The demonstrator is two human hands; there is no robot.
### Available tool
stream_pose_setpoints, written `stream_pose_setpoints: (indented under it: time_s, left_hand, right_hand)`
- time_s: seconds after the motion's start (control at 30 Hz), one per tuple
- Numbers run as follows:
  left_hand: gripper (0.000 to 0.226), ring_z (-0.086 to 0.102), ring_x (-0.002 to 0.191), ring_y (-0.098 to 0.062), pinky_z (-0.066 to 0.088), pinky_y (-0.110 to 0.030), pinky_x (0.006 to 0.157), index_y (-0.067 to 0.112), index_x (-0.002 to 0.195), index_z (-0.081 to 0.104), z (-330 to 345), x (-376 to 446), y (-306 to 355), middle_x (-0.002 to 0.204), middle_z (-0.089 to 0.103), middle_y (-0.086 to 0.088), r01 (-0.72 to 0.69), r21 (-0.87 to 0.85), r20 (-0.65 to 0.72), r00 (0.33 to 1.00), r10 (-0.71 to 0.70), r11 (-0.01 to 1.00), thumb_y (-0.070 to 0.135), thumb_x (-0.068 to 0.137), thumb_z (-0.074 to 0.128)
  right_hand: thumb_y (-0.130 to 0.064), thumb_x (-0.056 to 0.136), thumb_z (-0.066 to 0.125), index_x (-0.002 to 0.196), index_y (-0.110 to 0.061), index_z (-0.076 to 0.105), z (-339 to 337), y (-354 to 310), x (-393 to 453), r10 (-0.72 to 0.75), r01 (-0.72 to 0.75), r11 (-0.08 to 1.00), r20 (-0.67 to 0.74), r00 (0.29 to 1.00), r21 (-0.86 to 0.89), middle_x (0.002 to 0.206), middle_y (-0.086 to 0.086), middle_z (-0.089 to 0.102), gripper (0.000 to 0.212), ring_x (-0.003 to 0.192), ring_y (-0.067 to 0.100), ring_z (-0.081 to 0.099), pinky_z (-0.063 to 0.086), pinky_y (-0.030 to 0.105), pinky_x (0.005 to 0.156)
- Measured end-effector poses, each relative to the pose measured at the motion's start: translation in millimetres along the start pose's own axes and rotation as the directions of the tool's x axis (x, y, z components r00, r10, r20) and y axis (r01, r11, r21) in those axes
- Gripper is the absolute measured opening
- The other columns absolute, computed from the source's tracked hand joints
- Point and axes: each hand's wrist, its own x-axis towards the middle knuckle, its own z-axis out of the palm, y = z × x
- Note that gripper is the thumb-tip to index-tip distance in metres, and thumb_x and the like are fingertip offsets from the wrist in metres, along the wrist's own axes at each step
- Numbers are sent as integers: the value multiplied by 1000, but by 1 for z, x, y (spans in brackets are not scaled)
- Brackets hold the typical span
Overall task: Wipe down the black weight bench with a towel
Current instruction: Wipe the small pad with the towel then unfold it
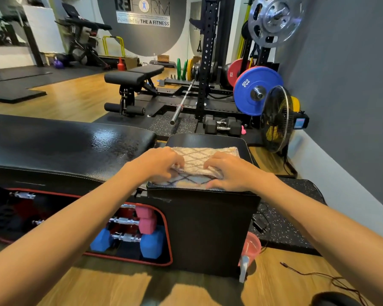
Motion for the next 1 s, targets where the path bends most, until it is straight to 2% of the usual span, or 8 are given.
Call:
stream_pose_setpoints:
  time_s: [0.13, 0.3, 0.37, 0.5, 0.63, 0.77, 0.9, 1.0]
  left_hand:
    - [12, 60, 90, -24, 39, -30, 65, 24, 88, 56, -4, -2, 7, 88, 58, 1, 62, 128, -69, 996, -54, 990, 14, 90, 51]
    - [21, 60, 92, -33, 42, -35, 69, 12, 104, 61, -1, -5, 9, 106, 58, -13, 265, 104, -14, 964, -265, 959, 13, 84, 54]
    - [24, 59, 95, -36, 43, -38, 71, 7, 109, 59, 2, -4, 12, 111, 56, -17, 335, 62, 5, 942, -336, 940, 9, 86, 53]
    - [24, 55, 102, -43, 44, -43, 78, 2, 111, 59, 2, 7, 17, 114, 54, -24, 461, -189, -150, 859, -490, 867, 3, 88, 51]
    - [36, 46, 117, -36, 39, -36, 86, 6, 104, 71, -4, 15, 16, 110, 64, -18, 371, -548, -246, 785, -569, 749, -7, 82, 45]
    - [36, 52, 114, -32, 48, -39, 92, 9, 95, 75, -3, 15, 12, 103, 69, -14, 314, -589, -293, 776, -558, 745, -8, 79, 47]
    - [34, 58, 99, -20, 46, -25, 85, 12, 87, 78, 0, 13, 12, 91, 71, -6, 289, -616, -346, 736, -581, 733, -9, 76, 52]
    - [35, 57, 79, -10, 42, -9, 68, 16, 82, 78, -5, 9, 13, 78, 68, 2, 265, -756, -298, 675, -675, 599, -8, 76, 53]
  right_hand:
    - [-41, 95, 61, 132, -21, 57, 1, -3, -1, -45, 43, 998, -49, 998, -43, 123, -1, 58, 42, 112, 18, 54, 47, 36, 94]
    - [-22, 96, 57, 109, -15, 67, 4, 2, 4, -9, 0, 997, -117, 993, -71, 105, 4, 68, 18, 99, 26, 59, 51, 45, 86]
    - [-31, 97, 56, 108, -14, 67, 4, 1, 4, -11, 2, 997, -124, 992, -73, 103, 3, 68, 23, 97, 25, 60, 52, 44, 83]
    - [-68, 88, 52, 124, -20, 61, 6, -4, -3, -40, 31, 997, -132, 991, -69, 112, 0, 64, 61, 101, 20, 58, 51, 37, 81]
    - [-56, 93, 56, 124, -20, 59, 12, -6, 0, -43, 25, 994, -167, 985, -110, 113, 2, 63, 48, 101, 23, 59, 52, 40, 81]
    - [-35, 98, 56, 115, -19, 65, 10, -3, 6, -43, 28, 997, -214, 976, -71, 108, 3, 69, 25, 99, 25, 62, 51, 41, 80]
    - [-24, 99, 55, 102, -18, 67, 10, 1, 7, 0, -5, 1000, -231, 973, -21, 97, 3, 71, 13, 89, 25, 61, 44, 35, 67]
    - [-24, 101, 54, 96, -16, 69, 11, 5, 7, 67, -59, 997, -229, 971, 42, 88, 4, 70, 18, 81, 27, 61, 45, 36, 64]
